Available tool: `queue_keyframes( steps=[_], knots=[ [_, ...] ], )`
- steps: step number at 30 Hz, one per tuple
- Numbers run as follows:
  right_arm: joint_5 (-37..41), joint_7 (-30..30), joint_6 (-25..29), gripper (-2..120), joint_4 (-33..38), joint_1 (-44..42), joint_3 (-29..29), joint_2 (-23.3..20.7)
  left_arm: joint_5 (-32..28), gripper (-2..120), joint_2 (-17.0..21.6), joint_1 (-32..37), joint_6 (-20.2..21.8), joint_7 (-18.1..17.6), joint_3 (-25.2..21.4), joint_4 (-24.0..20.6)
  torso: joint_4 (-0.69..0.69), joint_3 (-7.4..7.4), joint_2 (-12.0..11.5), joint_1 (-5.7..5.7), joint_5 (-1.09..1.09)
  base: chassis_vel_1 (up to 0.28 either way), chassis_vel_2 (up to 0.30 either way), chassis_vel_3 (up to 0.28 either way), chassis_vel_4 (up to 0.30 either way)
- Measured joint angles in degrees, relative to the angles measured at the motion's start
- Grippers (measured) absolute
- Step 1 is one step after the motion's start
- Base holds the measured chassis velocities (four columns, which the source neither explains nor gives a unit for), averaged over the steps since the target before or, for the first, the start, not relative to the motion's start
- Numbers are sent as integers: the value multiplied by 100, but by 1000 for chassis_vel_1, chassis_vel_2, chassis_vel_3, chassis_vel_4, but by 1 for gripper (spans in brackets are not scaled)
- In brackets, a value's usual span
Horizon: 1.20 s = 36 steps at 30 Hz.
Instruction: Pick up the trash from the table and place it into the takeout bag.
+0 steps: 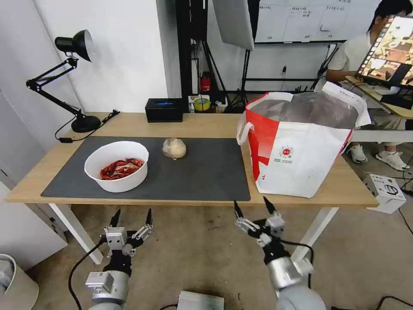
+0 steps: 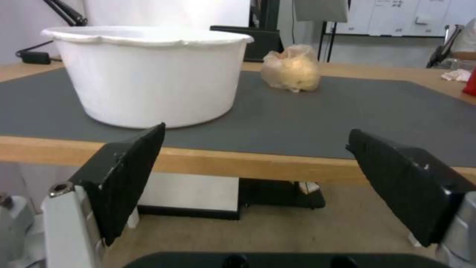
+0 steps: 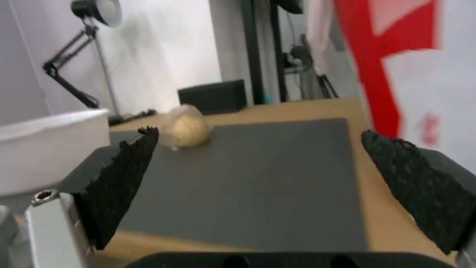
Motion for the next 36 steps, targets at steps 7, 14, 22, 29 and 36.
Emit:
queue_keyframes(
  steps=[7, 14, 22, 29, 36],
  knots=[
    [560, 131, -230, 100, -562, 1181, -605, -233, 46, 100, -64, 67, -19, 0, -81, 24, -1, 0, 0, 0, -1, 0, 0, 0, 0],
    [895, 310, -403, 100, -1293, 2540, -1393, -189, 43, 100, -75, 70, -31, 1, -195, 25, 0, 0, 0, 1, -1, 0, 0, 0, 0],
    [1223, 494, -597, 100, -2371, 3924, -2068, 96, 23, 100, -101, 118, -43, 4, -261, -16, -1, 0, 0, 1, -1, 0, 0, 0, 0],
    [1403, 655, -857, 100, -3237, 4932, -2364, 496, -21, 100, -31, 172, -45, 60, -357, -88, 0, 0, -1, 1, 0, 0, 0, 0, 0],
    [1477, 654, -1085, 100, -4368, 5711, -2535, 1162, -57, 100, 35, 202, -66, 97, -423, -137, -1, -1, 0, 1, -2, 0, 0, 0, 0]
  ],
)
